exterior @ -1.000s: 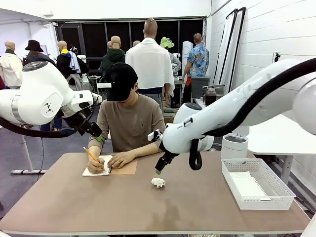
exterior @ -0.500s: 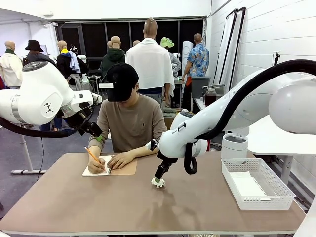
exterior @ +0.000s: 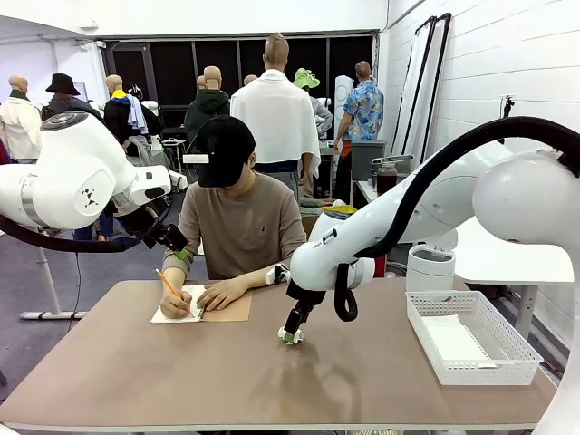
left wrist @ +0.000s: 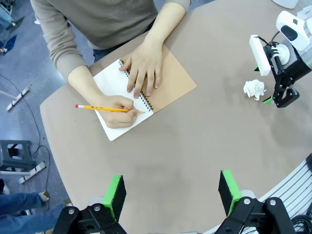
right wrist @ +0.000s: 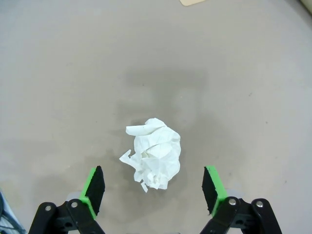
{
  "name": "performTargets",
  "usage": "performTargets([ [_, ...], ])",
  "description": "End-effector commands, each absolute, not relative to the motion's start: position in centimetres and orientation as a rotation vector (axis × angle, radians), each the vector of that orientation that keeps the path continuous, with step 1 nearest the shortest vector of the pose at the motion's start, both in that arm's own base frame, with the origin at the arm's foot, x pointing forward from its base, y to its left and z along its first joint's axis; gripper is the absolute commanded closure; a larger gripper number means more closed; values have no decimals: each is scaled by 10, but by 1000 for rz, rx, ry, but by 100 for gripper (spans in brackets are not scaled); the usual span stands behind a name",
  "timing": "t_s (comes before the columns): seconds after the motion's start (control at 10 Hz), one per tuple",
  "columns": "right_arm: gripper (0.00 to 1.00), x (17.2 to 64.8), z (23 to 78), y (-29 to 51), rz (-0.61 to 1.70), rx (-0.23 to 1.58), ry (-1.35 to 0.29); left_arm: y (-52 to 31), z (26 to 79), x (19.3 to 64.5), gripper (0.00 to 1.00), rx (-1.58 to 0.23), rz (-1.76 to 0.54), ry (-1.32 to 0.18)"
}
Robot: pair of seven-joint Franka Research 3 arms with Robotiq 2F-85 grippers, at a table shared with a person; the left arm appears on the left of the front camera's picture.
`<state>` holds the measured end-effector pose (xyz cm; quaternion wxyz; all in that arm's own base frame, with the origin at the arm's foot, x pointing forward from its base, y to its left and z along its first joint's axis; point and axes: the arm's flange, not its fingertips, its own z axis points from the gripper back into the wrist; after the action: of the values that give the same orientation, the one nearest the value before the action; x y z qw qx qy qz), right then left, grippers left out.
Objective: Sort the paper based on its condition.
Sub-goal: If a person hands you a paper, place it in the Organizing basket , and if it's crumpled, put it in the Trash can.
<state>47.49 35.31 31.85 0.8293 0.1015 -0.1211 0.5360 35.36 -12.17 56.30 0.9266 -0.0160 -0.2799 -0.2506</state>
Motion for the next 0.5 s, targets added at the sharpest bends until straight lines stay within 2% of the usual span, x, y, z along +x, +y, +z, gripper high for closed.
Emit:
performTargets([
  [0.0,0,486,318,357,1162,214,-232,-120,563,353,0,-31,-515,-574],
  [0.4,0,491,311,363,1168,210,-214,-120,563,353,0,-31,-515,-574],
])
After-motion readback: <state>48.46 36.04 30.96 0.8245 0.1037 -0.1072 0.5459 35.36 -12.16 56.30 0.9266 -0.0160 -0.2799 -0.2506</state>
